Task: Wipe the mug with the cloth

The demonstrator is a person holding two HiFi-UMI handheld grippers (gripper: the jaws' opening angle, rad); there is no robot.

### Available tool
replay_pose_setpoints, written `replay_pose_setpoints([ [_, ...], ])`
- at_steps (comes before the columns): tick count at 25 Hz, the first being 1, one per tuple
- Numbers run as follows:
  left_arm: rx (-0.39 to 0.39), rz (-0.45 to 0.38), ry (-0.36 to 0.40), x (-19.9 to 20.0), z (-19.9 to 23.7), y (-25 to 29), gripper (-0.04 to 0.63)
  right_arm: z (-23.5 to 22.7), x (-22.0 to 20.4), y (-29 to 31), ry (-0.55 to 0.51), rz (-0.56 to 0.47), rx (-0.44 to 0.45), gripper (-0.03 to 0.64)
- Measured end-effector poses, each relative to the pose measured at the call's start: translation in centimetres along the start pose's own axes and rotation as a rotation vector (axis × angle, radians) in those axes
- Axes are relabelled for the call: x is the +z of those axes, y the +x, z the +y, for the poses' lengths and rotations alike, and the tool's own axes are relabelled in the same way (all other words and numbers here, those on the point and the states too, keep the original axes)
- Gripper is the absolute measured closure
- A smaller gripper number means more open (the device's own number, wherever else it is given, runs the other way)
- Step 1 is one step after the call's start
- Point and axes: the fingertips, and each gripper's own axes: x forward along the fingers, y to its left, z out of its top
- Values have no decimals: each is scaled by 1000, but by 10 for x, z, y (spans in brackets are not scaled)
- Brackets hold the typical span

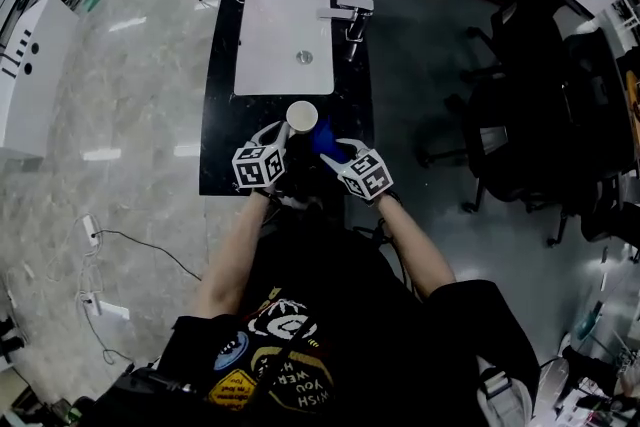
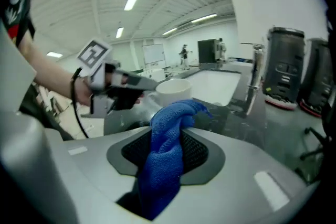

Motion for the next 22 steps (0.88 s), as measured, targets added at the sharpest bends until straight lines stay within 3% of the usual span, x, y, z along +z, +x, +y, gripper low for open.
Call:
replay_pose_setpoints([
  [2,24,3,-5,3,2,-2,591,-36,19,-4,91,-42,-105,469],
  [5,33,0,-11,5,1,-2,592,-64,43,5,80,-45,-200,469],
  [8,25,4,-2,3,-4,0,592,-44,36,20,3,11,-149,469],
  [13,12,-4,-13,3,-5,-1,592,27,-1,7,-116,36,33,469],
  [18,59,-27,3,9,0,-5,591,-45,28,-10,79,-91,-156,469],
  [22,72,-20,-32,3,4,-6,592,-50,43,8,-49,-7,-167,469],
])
